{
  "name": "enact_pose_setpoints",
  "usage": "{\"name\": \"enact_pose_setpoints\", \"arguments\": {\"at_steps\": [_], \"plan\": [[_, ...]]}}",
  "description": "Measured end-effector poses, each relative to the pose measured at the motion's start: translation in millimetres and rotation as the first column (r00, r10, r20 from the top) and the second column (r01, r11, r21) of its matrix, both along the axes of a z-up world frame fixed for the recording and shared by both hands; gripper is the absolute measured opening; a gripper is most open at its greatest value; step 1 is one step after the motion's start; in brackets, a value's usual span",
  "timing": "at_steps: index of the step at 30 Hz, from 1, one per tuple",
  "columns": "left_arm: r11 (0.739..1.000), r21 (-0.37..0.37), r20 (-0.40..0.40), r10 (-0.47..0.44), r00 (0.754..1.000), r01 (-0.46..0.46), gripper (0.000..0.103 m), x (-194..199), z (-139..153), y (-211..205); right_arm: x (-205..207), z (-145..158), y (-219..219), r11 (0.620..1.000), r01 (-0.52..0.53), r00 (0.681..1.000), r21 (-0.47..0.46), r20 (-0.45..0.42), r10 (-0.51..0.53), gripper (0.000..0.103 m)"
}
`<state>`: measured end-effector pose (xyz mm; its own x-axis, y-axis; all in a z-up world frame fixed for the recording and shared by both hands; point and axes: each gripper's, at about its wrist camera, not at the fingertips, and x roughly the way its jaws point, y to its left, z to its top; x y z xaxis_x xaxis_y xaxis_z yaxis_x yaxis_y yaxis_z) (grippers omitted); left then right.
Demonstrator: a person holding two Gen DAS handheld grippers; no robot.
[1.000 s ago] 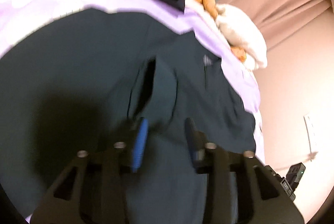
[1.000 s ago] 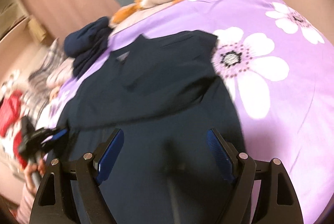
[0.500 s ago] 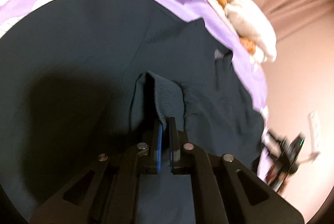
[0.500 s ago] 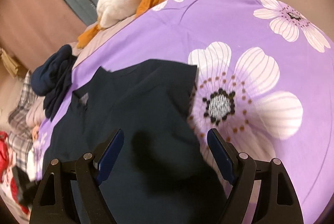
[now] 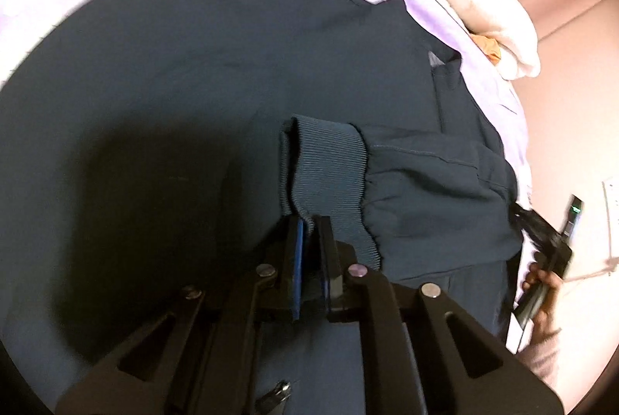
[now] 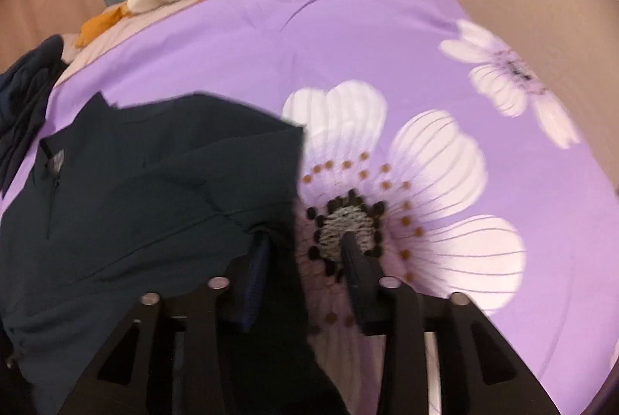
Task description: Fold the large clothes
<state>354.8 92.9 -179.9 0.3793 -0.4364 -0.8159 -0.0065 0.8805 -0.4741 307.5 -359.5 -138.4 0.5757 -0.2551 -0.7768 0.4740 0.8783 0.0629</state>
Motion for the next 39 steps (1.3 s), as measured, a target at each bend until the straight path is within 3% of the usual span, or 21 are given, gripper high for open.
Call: {"name": "enact_pose_setpoints", "arguments": {"at_steps": [2, 3, 5, 7, 10, 12, 15, 17, 21, 22, 24, 26, 29, 32, 35, 39], "plan": [[0.997, 0.07, 0.047, 0.006, 0.999, -0.009, 0.014, -10, 14, 2, -15, 20, 12, 0.996, -0.008, 0.998, -0.085, 0.068, 0.014, 0.051], [0.996, 0.083, 0.076, 0.005, 0.997, -0.012, 0.014, -14, 21, 1, -24, 30, 22, 0.991, -0.041, 0.993, -0.128, 0.102, 0.054, 0.059], [0.996, 0.088, 0.132, 0.004, 0.991, -0.016, 0.014, -20, 35, 0, -39, 45, 45, 0.973, -0.147, 0.973, -0.178, 0.153, 0.175, 0.062], [0.995, 0.1, 0.177, -0.008, 0.984, -0.01, 0.014, -20, 45, -13, -50, 48, 64, 0.949, -0.258, 0.944, -0.183, 0.161, 0.288, 0.062], [0.994, 0.105, 0.204, -0.051, 0.978, 0.03, 0.013, -16, 45, -38, -59, 32, 95, 0.899, -0.407, 0.899, -0.162, 0.107, 0.425, 0.062], [0.99, 0.132, 0.215, -0.067, 0.974, 0.039, 0.013, -13, 39, -49, -59, 19, 110, 0.882, -0.438, 0.889, -0.175, 0.062, 0.454, 0.062], [0.985, 0.17, 0.137, -0.069, 0.988, 0.045, 0.016, -5, 11, -56, -56, -1, 118, 0.87, -0.459, 0.885, -0.179, -0.006, 0.466, 0.062], [0.989, 0.145, 0.129, -0.053, 0.99, 0.034, 0.018, -6, -1, -51, -55, -17, 116, 0.876, -0.459, 0.888, -0.145, -0.048, 0.458, 0.062], [0.998, 0.058, 0.12, -0.005, 0.993, -0.002, 0.016, -11, 9, -34, -62, -13, 114, 0.895, -0.432, 0.901, -0.112, -0.015, 0.433, 0.062], [1.0, 0.018, 0.129, 0.017, 0.991, -0.02, 0.019, -19, 17, -25, -66, -9, 113, 0.902, -0.421, 0.906, -0.097, -0.006, 0.422, 0.062], [0.999, -0.024, 0.167, 0.052, 0.985, -0.048, 0.035, -38, 33, -10, -78, 1, 118, 0.907, -0.415, 0.908, -0.07, 0.029, 0.418, 0.062], [0.994, -0.044, 0.216, 0.107, 0.97, -0.1, 0.065, -69, 50, 10, -104, 13, 120, 0.9, -0.434, 0.895, -0.045, 0.088, 0.437, 0.063], [0.981, -0.07, 0.273, 0.192, 0.943, -0.179, 0.069, -119, 70, 43, -143, 26, 124, 0.886, -0.464, 0.874, -0.023, 0.151, 0.462, 0.069], [0.958, -0.109, 0.285, 0.286, 0.915, -0.265, 0.071, -175, 76, 84, -185, 31, 129, 0.862, -0.507, 0.842, 0.01, 0.22, 0.492, 0.075], [0.906, -0.159, 0.259, 0.422, 0.869, -0.392, 0.072, -233, 71, 133, -214, 30, 136, 0.843, -0.537, 0.821, 0.037, 0.253, 0.512, 0.077], [0.788, -0.251, 0.194, 0.61, 0.768, -0.562, 0.072, -312, 55, 199, -252, 28, 145, 0.815, -0.571, 0.795, 0.101, 0.313, 0.519, 0.078]]}}
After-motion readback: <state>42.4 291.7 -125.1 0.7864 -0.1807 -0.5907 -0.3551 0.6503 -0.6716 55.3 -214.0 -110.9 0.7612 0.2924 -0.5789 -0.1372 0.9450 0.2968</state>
